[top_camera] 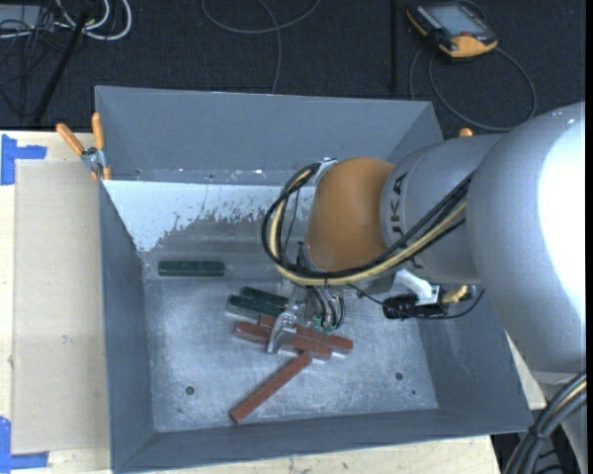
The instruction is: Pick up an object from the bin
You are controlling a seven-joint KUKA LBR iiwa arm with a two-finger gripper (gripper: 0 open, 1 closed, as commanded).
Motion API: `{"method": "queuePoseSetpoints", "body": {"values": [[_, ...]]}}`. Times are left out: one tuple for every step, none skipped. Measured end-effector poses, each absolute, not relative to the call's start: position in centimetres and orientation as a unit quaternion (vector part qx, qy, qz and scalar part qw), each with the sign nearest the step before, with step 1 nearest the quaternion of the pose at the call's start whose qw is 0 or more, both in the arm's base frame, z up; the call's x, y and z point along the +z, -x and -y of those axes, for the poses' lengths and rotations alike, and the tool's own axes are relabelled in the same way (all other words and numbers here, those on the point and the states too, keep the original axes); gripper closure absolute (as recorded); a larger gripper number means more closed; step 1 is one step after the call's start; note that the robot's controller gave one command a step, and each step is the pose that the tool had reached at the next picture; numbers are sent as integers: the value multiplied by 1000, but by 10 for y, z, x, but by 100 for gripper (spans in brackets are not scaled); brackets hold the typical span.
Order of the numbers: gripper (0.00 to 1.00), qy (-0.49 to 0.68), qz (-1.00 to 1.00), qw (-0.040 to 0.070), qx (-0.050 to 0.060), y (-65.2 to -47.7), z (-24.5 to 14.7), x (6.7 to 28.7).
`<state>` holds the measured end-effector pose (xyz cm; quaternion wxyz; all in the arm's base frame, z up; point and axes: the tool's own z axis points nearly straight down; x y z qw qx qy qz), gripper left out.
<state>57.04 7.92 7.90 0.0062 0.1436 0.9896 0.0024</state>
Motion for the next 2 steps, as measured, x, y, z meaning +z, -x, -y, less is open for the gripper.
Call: {"method": "queuePoseSetpoints", "body": {"values": [[100, -143, -990, -2, 0, -566, -78, 94], [100, -143, -990, -2, 0, -566, -78, 109]]}}
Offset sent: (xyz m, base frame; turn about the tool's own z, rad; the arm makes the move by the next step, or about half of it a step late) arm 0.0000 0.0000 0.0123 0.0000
